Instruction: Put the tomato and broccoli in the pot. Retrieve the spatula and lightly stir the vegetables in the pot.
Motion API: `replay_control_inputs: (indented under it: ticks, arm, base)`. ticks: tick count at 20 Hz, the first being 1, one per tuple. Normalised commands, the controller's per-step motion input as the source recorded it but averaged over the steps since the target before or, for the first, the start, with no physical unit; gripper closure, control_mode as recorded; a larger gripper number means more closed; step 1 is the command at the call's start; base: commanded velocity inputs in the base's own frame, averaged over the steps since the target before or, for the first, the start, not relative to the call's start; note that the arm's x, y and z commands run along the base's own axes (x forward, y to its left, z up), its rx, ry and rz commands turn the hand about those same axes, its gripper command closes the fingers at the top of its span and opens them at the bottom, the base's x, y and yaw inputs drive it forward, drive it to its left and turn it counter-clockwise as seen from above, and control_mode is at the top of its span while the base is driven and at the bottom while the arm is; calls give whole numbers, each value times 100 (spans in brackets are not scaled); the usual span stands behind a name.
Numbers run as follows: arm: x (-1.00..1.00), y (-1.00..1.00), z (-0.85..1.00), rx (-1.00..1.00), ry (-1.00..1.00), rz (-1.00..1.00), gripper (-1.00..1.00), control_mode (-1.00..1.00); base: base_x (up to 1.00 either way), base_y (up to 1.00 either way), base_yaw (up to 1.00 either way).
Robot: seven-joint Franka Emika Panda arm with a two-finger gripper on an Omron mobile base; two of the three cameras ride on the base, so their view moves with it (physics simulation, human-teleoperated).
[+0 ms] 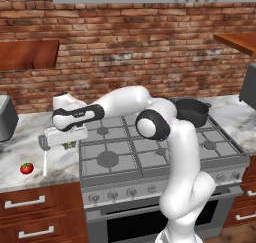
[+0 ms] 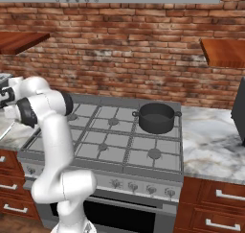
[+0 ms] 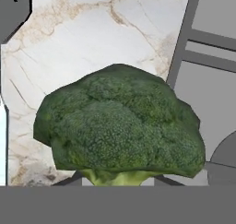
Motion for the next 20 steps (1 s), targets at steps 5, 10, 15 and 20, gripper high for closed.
replay_control_inputs:
  ticks: [5,10,15,20]
  arm:
    - [-41,-70,19,1,-15,-3,100,-100]
    - [-37,-81,18,3,-14,-6,100,-100]
    - [-24,-82,33,2,-6,-7,100,-100]
    - [-14,-85,45,5,0,-11,100,-100]
  base:
    - [0,0,0]
    - [0,0,0]
    - [0,0,0]
    - [0,0,0]
